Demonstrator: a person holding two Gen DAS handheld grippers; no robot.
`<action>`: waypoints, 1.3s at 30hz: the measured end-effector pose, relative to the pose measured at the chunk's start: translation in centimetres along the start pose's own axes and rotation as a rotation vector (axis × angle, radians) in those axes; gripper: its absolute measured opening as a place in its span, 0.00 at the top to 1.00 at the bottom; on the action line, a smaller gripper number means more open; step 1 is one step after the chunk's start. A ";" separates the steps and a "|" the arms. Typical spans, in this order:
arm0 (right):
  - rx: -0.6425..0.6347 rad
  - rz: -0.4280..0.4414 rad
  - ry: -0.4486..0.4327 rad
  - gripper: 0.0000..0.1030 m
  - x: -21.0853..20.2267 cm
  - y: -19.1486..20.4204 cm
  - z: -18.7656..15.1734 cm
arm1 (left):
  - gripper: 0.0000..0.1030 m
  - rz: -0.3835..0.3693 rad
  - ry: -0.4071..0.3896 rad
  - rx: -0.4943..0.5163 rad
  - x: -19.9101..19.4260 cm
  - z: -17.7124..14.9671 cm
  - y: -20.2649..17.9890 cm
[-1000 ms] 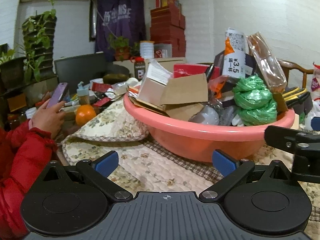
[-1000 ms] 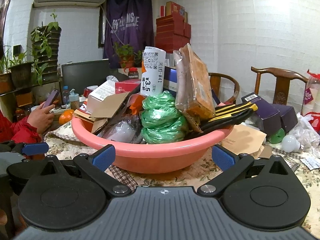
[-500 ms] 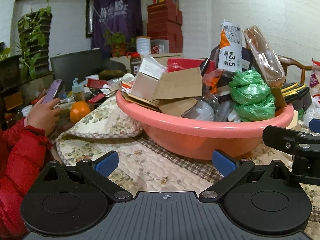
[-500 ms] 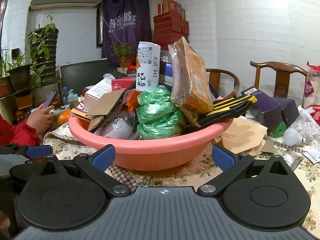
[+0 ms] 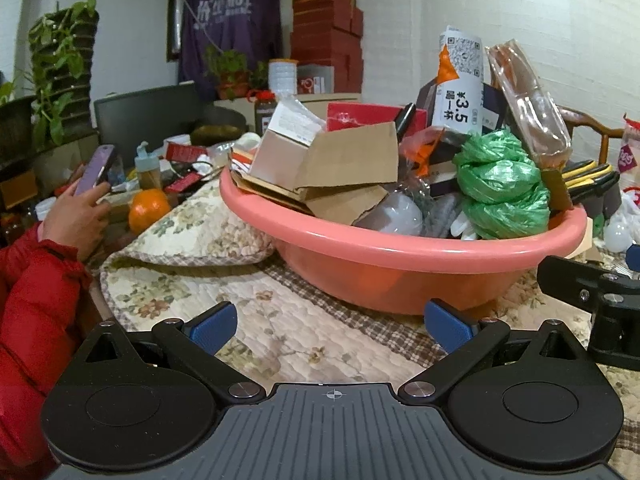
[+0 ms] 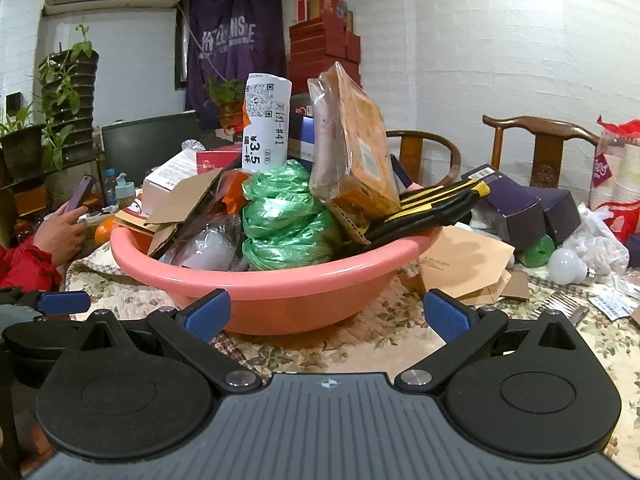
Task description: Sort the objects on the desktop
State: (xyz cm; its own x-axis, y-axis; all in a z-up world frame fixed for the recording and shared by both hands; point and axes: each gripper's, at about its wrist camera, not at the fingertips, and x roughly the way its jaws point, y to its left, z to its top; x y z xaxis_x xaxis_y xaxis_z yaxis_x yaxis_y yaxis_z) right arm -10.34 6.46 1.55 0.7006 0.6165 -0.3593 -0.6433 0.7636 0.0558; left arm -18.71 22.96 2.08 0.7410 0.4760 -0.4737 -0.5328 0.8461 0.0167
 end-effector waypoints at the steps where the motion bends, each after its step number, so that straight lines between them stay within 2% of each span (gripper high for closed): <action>1: -0.001 0.002 0.001 0.01 0.0 0.0 0.0 | 0.00 0.003 -0.002 0.002 0.0 0.0 0.0; 39: -0.010 -0.002 0.015 0.01 0.3 0.2 -0.3 | 0.00 0.022 0.012 -0.005 0.4 -0.4 0.0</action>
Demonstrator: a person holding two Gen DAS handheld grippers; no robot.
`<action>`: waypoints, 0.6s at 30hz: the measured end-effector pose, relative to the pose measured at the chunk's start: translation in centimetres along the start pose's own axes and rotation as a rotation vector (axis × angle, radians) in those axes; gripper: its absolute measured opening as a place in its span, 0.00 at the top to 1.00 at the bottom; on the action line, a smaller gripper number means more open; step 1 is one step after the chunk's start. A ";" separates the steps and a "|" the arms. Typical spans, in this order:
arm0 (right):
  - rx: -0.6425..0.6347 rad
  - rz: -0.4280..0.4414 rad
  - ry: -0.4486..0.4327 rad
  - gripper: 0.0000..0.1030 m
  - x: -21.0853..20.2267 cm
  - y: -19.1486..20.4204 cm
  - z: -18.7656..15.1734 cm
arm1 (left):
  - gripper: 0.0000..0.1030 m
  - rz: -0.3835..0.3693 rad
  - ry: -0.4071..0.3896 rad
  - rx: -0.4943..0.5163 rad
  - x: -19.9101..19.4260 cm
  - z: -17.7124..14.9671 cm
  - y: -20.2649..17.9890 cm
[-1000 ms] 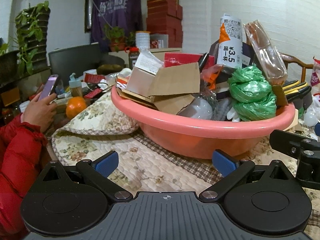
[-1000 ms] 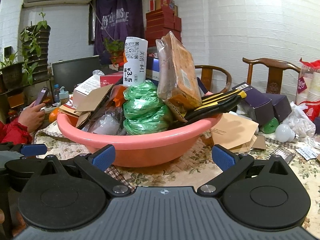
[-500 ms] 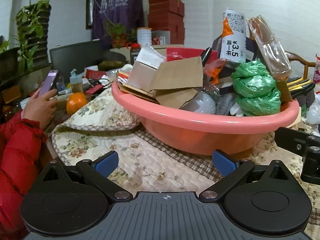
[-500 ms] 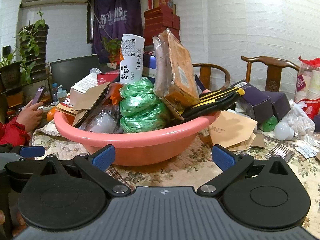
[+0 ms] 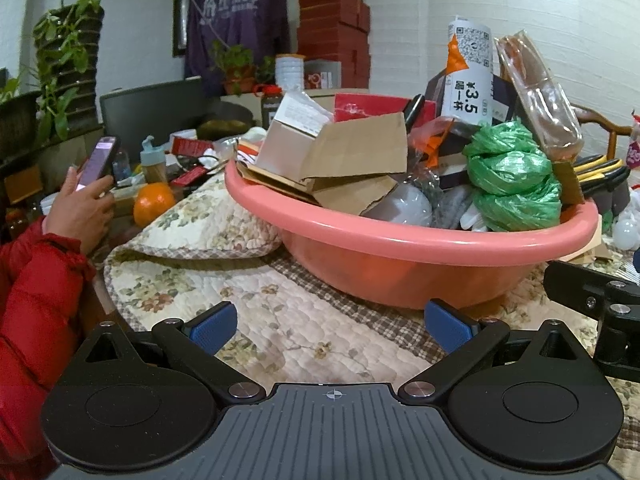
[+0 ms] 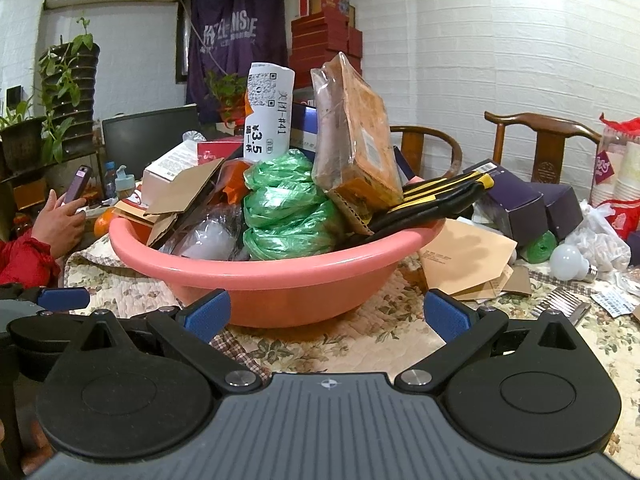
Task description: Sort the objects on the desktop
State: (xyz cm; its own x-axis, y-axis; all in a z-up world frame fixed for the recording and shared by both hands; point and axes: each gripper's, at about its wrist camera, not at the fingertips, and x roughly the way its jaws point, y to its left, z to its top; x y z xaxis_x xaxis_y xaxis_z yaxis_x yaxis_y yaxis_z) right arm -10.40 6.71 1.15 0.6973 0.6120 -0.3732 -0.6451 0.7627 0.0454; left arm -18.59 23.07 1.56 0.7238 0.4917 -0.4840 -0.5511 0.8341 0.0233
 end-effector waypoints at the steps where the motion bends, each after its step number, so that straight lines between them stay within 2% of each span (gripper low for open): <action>1: -0.001 0.000 0.000 0.01 0.0 0.0 0.0 | 0.00 0.001 0.001 -0.002 0.0 0.0 0.0; 18: -0.020 0.012 0.026 0.01 0.3 0.5 -0.5 | 0.00 0.014 -0.004 -0.012 -0.4 -0.4 0.5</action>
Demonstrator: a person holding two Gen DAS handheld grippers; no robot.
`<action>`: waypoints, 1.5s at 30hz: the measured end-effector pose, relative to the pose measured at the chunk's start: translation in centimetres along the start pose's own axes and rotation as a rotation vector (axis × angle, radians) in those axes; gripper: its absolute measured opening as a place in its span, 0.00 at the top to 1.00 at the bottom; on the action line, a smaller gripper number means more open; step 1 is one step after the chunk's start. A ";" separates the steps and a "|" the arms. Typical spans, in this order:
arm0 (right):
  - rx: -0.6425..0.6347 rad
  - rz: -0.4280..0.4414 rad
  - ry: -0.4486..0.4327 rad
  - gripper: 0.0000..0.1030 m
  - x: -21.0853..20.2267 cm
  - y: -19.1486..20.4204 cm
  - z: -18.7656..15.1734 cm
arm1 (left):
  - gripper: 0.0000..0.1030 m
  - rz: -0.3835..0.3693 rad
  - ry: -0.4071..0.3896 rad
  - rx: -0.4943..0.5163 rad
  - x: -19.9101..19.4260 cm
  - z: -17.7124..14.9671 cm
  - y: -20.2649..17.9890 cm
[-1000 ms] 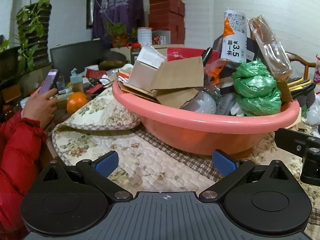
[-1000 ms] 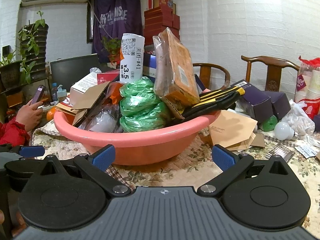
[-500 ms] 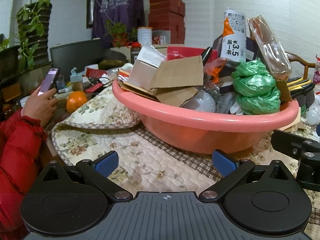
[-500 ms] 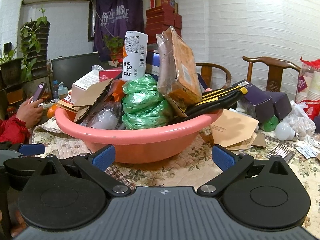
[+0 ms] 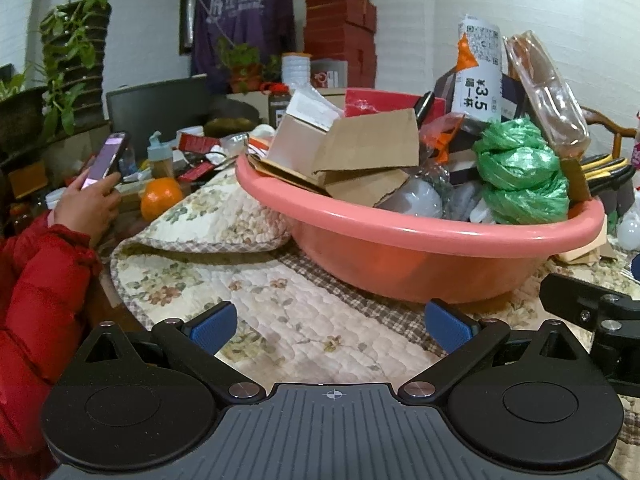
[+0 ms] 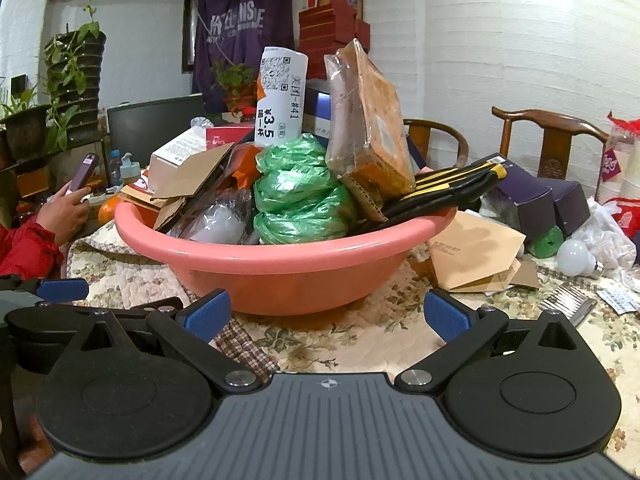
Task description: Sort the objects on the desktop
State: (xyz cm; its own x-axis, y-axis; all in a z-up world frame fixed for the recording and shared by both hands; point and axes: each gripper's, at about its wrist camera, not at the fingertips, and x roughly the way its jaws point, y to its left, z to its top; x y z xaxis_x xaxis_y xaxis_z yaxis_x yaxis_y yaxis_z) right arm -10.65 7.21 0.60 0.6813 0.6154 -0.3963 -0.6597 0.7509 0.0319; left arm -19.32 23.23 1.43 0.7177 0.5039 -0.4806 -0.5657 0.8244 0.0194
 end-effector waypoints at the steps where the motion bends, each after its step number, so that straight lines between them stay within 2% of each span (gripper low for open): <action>1: 0.002 0.001 -0.001 0.01 0.0 0.0 0.0 | 0.00 -0.002 -0.008 0.001 -0.2 0.0 0.1; 7: 0.004 -0.003 -0.013 0.01 -0.3 -0.1 0.2 | 0.00 0.004 -0.027 0.008 -0.6 0.4 -0.1; 45: 0.003 -0.004 -0.008 0.01 -0.3 -0.3 0.2 | 0.00 0.014 -0.009 0.015 -0.1 0.6 -0.3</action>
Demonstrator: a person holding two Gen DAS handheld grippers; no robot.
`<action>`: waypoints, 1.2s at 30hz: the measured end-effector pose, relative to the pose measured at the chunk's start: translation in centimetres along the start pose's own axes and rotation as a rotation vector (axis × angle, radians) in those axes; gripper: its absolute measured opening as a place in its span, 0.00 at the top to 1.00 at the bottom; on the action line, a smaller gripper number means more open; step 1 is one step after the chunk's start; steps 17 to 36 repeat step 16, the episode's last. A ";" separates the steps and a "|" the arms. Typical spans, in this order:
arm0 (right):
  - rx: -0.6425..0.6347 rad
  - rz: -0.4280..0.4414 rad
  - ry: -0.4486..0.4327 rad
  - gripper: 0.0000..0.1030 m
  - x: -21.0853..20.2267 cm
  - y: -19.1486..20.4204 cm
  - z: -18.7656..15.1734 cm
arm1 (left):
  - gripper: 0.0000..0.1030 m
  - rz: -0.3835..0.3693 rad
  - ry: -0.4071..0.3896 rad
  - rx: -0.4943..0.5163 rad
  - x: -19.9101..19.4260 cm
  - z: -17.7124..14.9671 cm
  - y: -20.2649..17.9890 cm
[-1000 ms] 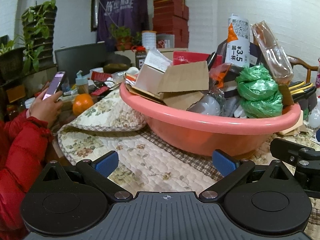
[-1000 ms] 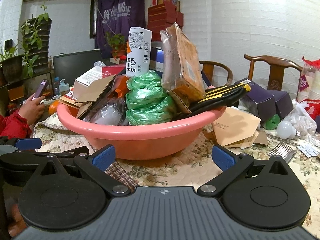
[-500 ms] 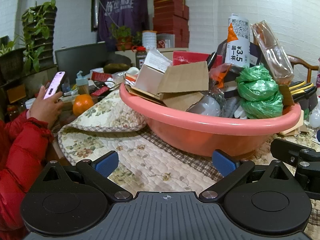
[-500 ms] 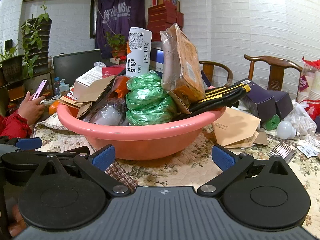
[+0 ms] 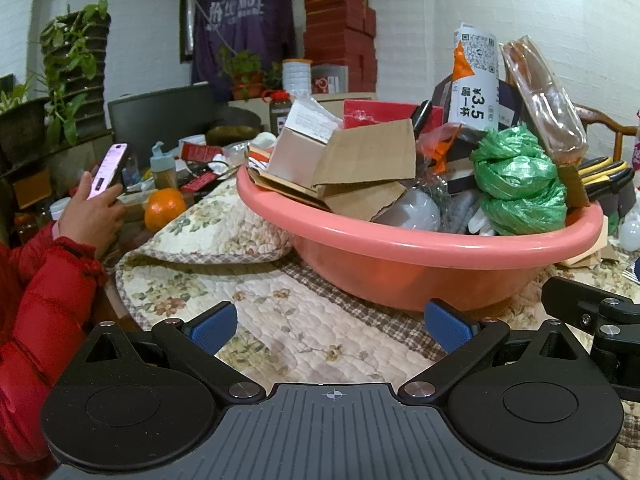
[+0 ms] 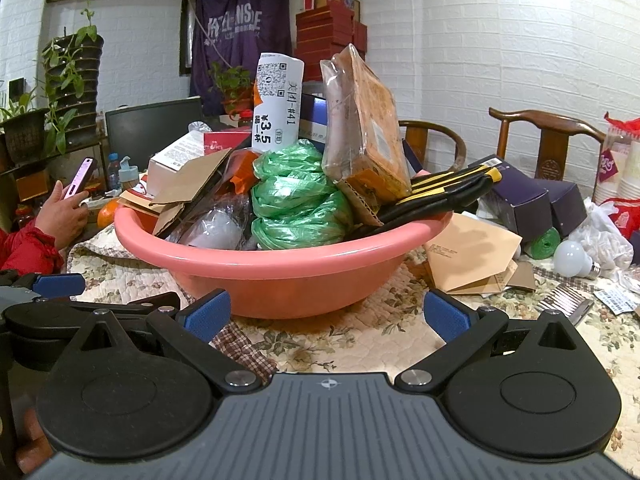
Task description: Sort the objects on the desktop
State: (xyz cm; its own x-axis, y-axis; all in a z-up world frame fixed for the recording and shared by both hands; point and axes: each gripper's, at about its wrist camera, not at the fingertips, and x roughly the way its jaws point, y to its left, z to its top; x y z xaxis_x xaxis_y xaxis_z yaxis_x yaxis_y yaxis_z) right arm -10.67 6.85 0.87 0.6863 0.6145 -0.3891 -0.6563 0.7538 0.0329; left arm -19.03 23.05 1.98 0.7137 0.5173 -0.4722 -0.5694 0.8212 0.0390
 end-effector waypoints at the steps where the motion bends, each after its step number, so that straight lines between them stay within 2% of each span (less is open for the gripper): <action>1: 0.000 0.000 0.000 0.01 0.0 0.0 0.0 | 0.00 0.000 0.000 0.001 0.0 0.0 0.0; 36: 0.010 -0.006 0.003 0.01 0.1 0.0 0.1 | 0.00 -0.003 0.003 0.004 0.0 0.1 -0.1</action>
